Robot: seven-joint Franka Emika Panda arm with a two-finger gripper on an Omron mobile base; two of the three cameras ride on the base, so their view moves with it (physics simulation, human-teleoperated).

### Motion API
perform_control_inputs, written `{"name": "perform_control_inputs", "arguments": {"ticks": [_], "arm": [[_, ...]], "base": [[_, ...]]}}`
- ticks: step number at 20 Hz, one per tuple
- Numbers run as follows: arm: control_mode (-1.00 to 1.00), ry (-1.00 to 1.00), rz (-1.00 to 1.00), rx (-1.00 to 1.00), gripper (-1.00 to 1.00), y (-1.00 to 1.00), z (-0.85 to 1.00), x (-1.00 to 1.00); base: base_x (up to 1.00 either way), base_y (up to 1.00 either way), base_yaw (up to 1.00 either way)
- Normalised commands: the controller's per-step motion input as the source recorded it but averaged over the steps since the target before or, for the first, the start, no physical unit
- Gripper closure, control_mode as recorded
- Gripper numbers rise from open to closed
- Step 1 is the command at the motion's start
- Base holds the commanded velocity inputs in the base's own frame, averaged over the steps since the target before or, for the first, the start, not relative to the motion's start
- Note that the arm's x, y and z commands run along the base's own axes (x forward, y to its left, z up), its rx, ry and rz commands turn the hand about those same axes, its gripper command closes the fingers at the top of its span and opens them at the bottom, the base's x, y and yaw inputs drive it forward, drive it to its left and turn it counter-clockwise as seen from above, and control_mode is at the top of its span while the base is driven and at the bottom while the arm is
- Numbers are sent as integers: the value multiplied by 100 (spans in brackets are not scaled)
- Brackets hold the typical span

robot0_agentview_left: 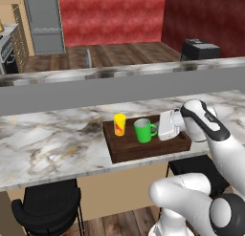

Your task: There is a tray on the dining counter. Grab the cup, mug, and pitcher and place them on the tray. The pitcher may be placed next to the tray if it cannot fit the tray.

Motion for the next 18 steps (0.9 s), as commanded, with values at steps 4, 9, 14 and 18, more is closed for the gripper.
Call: {"name": "perform_control_inputs", "arguments": {"ticks": [4,9,14,18], "arm": [[-100,2,5,0,100,0,-17,14],[-100,2,5,0,100,0,-13,4],[-100,1,1,0,100,6,-9,6],[-100,0,0,0,100,12,-6,12]], "base": [[0,0,0],[0,0,0],[0,0,0],[0,0,0]]}}
